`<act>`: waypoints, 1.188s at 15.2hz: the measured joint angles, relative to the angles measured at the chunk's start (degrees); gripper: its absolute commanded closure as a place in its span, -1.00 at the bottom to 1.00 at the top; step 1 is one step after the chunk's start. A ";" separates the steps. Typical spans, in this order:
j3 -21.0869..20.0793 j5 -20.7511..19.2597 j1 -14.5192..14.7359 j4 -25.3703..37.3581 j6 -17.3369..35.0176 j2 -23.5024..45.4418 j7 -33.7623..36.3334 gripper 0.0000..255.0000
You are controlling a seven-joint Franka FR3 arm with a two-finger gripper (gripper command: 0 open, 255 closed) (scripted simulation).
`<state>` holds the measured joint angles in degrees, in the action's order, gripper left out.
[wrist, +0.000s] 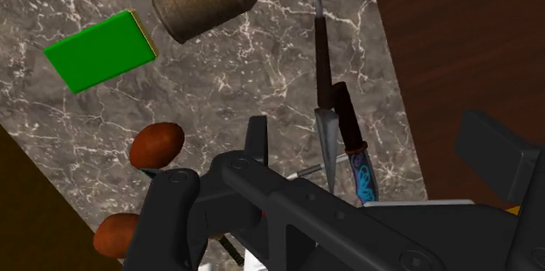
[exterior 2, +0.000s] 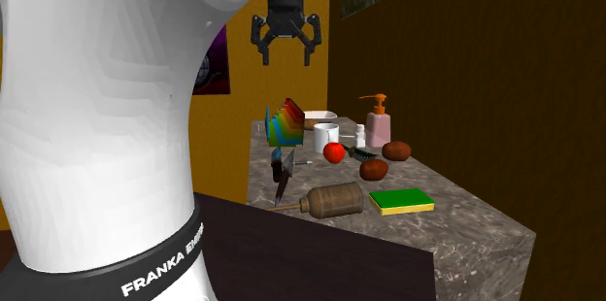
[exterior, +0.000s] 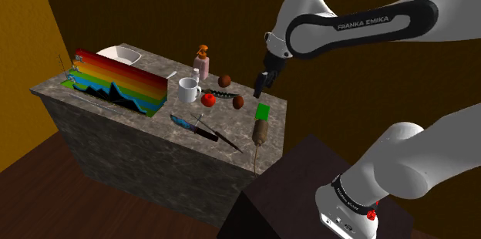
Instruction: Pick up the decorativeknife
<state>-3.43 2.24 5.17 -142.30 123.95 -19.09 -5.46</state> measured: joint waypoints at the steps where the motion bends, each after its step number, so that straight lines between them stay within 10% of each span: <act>1: -0.22 -0.38 0.03 0.64 1.54 1.96 -0.05 -1.00; 18: -2.87 -15.01 5.44 17.71 24.09 39.80 11.13 -1.00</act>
<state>-6.30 -12.77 10.61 -124.59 148.05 20.72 5.66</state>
